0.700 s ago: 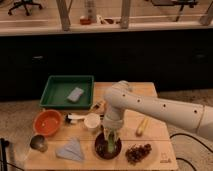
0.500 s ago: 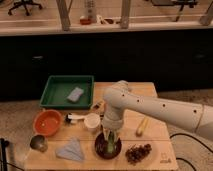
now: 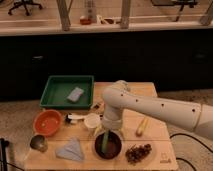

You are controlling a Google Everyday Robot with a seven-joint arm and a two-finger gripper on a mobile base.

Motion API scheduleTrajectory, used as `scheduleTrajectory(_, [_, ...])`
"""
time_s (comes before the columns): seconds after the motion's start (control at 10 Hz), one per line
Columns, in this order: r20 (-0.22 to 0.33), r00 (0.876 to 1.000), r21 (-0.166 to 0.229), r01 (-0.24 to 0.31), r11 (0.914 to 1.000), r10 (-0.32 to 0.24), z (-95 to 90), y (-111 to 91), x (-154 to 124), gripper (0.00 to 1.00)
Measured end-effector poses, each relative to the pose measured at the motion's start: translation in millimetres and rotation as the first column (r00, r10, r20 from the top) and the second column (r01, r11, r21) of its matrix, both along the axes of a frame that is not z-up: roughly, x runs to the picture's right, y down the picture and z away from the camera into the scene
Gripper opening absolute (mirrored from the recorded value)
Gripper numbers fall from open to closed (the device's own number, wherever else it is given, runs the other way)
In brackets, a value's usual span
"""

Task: Place pepper in purple bowl

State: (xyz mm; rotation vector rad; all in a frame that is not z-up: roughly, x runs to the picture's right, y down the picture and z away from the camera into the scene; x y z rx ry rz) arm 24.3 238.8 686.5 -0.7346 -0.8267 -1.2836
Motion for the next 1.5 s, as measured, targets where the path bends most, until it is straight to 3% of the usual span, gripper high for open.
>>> scheduleTrajectory(0.8, [0.006,1.0,-0.004,0.009,1.0,-0.009,-1.8,-4,3,0.8])
scheduleTrajectory(1.5, [0.015,1.0,0.018,0.023,0.9996,-0.023,-2.2,-12,3,0.8])
